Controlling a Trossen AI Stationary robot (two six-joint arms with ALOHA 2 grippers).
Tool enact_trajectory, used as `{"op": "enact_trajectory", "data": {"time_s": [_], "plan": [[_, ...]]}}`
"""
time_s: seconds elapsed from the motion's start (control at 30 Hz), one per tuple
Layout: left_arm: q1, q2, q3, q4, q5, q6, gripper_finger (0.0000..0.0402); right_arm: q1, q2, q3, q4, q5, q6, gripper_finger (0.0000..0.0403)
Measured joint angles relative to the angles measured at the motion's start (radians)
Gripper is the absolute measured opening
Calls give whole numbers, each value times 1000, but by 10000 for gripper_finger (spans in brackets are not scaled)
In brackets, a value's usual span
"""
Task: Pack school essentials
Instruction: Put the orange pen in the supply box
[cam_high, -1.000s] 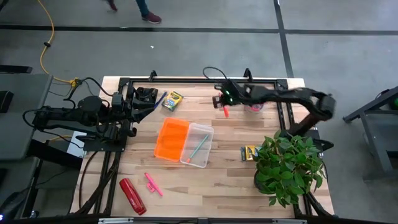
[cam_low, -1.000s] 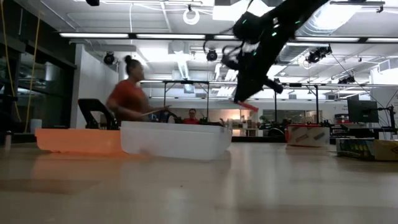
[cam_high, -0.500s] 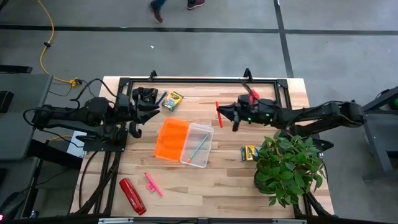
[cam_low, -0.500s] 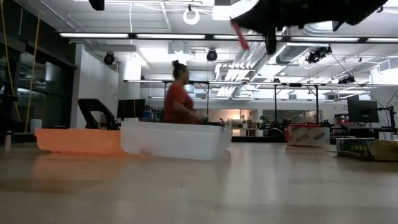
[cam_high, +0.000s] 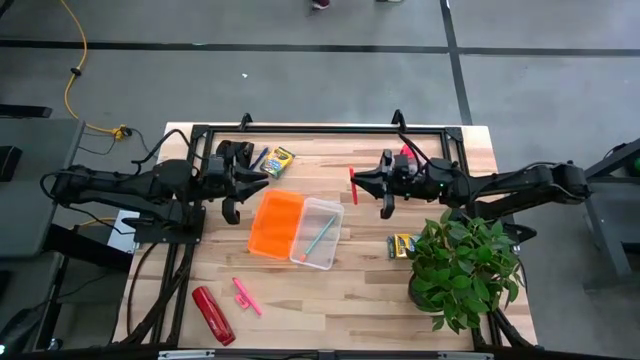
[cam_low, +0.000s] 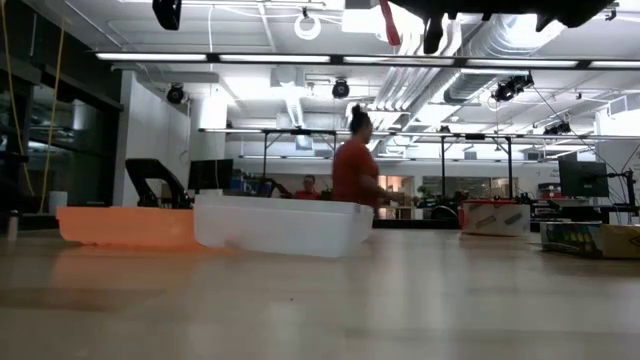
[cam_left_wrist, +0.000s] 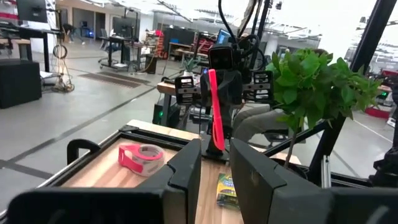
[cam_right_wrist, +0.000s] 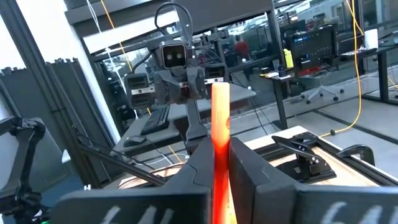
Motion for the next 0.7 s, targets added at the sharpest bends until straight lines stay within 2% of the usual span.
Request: {"op": "enact_trajectory", "data": {"time_s": [0.2,0.37,0.57,0.7], "plan": [[0,14,0,0,3,-71,79,0,1,0,1,-49,24,6],[0,120,0,6,3,-143,126,0,49,18,9,-42,48,6],[0,299,0,257,34,-175,197,0,217,166,7,-80,-4,6],[0,383,5,364,64,-183,222,0,324,279,8,-140,-26,6]]}}
